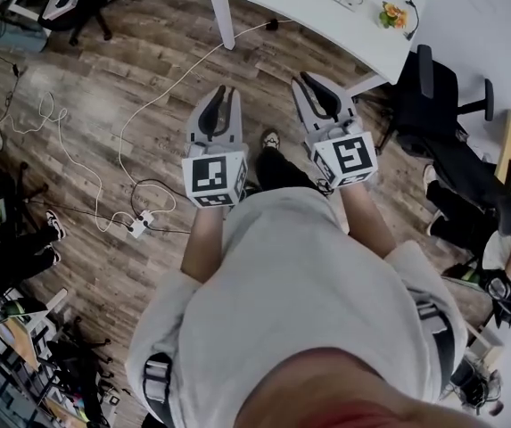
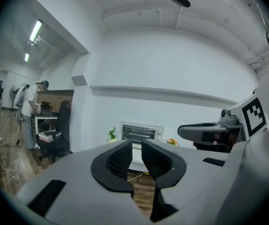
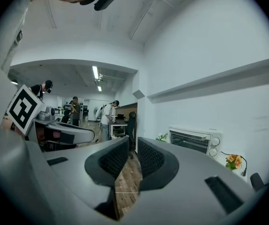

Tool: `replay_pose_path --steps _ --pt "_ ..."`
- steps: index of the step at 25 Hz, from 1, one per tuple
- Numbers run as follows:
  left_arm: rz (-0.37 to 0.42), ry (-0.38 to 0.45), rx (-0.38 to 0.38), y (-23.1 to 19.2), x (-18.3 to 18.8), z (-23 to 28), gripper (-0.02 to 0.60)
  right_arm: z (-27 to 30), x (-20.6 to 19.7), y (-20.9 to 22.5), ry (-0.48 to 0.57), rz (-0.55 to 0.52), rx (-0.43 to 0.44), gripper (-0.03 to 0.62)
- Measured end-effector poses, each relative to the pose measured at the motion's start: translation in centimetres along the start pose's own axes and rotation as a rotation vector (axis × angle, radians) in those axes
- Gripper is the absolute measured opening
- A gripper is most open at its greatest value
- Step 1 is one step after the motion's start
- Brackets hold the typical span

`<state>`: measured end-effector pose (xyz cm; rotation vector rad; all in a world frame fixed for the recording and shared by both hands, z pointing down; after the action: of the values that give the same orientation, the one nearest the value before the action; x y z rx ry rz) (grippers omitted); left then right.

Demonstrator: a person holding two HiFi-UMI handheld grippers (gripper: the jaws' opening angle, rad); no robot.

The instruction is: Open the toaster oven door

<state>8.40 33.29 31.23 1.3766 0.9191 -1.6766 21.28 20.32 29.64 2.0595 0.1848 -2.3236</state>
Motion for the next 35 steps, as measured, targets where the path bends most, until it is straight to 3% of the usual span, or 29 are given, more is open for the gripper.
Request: replay_pose_path --steps 18,35 --pt "0.004 -0.082 -0.07 1.8 2.0 16.9 0.052 7.1 -0.9 14.7 -0.011 0.074 -0.025 0.064" --pt "0.027 -0.132 -0.076 -1.3 2.4 26.8 0.052 13.3 -3.2 22.7 -0.026 0.159 -0.081 0.072"
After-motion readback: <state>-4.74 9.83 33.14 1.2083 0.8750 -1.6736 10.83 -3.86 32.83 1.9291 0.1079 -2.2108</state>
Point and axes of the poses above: the fingertips, and each gripper's own axes: z forward along the fingers, y to its right, x out of its top, the point moved 7 cm from there along -z, backward along the fingers, and after that the axes turned 9 degrees about x, right-handed, at the moved point
